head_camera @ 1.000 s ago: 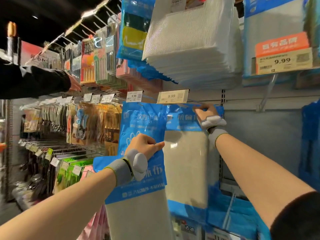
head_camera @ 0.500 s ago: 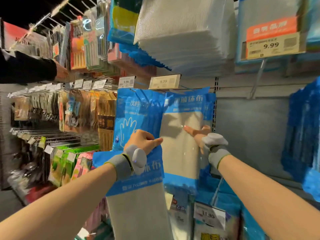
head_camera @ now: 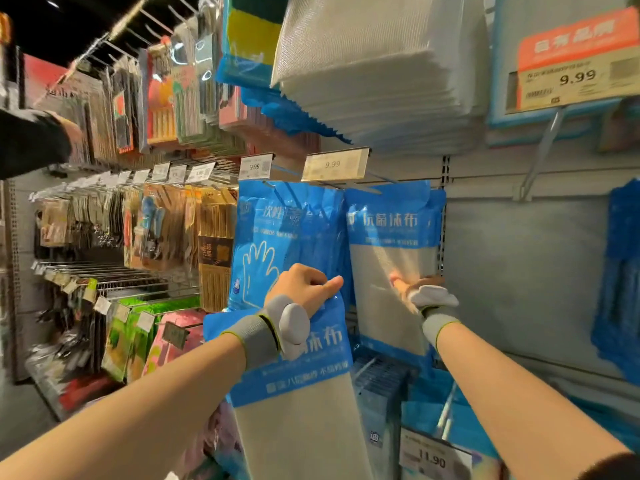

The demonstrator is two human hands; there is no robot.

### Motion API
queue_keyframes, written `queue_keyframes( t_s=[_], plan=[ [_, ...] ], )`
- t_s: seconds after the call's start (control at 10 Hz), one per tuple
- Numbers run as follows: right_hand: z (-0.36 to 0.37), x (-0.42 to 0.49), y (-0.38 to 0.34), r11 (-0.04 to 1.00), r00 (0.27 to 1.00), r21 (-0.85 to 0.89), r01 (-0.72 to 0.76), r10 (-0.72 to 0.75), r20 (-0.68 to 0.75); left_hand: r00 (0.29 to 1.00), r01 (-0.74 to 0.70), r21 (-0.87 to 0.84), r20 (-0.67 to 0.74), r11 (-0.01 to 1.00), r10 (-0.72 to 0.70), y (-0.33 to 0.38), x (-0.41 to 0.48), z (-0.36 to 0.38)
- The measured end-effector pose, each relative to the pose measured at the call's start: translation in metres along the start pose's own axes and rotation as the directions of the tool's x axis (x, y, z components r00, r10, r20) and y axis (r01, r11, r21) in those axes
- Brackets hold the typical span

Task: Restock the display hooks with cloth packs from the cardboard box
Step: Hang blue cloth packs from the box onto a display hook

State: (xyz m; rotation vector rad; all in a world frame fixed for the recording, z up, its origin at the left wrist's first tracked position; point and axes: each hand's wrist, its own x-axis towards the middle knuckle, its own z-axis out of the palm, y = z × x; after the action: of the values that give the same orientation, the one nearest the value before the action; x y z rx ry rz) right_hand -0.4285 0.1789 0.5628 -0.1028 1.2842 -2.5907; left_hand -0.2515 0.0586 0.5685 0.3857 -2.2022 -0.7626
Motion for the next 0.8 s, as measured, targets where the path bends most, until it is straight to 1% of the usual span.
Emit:
queue_keyframes(
  t_s=[0.1, 0.2, 0.3, 0.4, 0.5, 0.6, 0.7, 0.8],
  plan=[
    [0.003, -0.030, 0.018, 0.639, 0.857, -0.699, 0.322, -0.511, -0.072, 0.999, 0.033, 0.023, 0.019, 0.999, -0.034, 0.002, 0.000, -0.002],
    [0.010, -0.060, 0.026, 0.474, 0.705, -0.642, 0.602, -0.694, 0.149, 0.998, 0.066, 0.028, 0.018, 0.997, -0.067, 0.006, 0.001, -0.005],
    [0.016, -0.095, 0.025, 0.782, 0.735, -0.397, 0.481, -0.113, 0.669, 0.994, 0.104, 0.012, -0.046, 0.994, -0.103, 0.023, 0.002, -0.012],
    [0.011, -0.107, 0.022, 0.714, 0.640, -0.477, 0.512, 0.053, 0.766, 0.992, 0.106, -0.037, -0.062, 0.994, -0.109, 0.042, 0.003, -0.021],
    [0.013, -0.108, 0.011, 0.677, 0.672, -0.475, 0.562, -0.038, 0.740, 0.996, 0.037, -0.093, -0.078, 0.995, -0.044, 0.062, 0.006, -0.028],
    [0.018, -0.107, -0.003, 0.674, 0.672, -0.428, 0.601, -0.137, 0.728, 0.985, -0.040, -0.083, -0.172, 0.996, 0.025, 0.076, 0.005, -0.043],
    [0.022, -0.111, -0.018, 0.630, 0.704, -0.432, 0.646, -0.272, 0.656, 0.935, 0.137, 0.156, -0.347, 0.978, -0.075, 0.075, 0.006, -0.059],
    [0.022, -0.111, -0.031, 0.650, 0.746, -0.440, 0.620, -0.315, 0.586, 0.847, 0.384, 0.107, -0.435, 0.917, -0.304, 0.048, 0.009, -0.070]
  ],
)
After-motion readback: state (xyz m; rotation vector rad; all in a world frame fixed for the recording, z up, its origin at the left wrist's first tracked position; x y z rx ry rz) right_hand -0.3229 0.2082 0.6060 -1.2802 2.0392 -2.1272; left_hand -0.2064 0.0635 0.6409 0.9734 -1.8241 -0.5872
